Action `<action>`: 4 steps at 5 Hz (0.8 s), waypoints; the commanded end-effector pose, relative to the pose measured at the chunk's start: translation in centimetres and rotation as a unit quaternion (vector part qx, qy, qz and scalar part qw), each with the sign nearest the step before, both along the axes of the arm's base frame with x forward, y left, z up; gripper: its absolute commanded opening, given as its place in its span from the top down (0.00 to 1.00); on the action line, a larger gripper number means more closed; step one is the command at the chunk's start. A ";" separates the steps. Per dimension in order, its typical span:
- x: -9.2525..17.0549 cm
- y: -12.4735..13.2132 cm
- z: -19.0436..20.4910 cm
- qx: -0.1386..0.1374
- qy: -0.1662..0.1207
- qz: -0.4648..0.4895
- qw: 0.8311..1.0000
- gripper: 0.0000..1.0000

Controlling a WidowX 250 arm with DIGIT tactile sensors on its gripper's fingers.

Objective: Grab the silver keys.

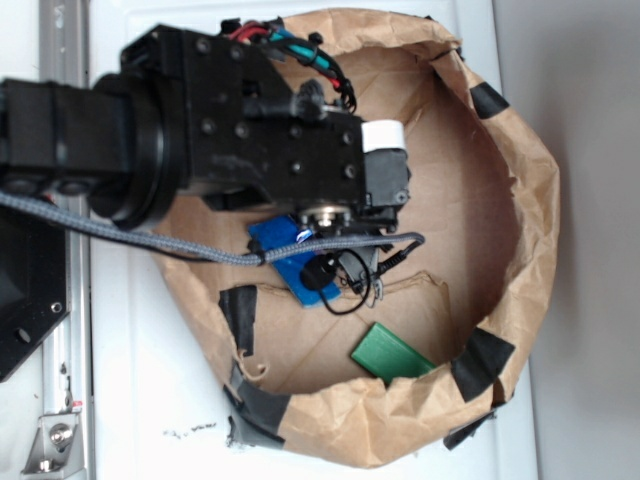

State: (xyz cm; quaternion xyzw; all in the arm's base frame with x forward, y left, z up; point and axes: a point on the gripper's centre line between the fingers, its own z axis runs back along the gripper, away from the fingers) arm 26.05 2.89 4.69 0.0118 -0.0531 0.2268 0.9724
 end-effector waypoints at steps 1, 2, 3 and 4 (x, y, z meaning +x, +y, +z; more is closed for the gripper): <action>0.1 0.4 1.7 0.000 -0.019 -0.006 1.000 1.00; -0.1 0.5 1.8 0.003 -0.019 -0.005 1.000 1.00; 0.0 0.5 2.1 0.007 -0.012 0.006 1.000 1.00; 0.9 -0.6 4.5 -0.004 0.028 0.048 0.998 1.00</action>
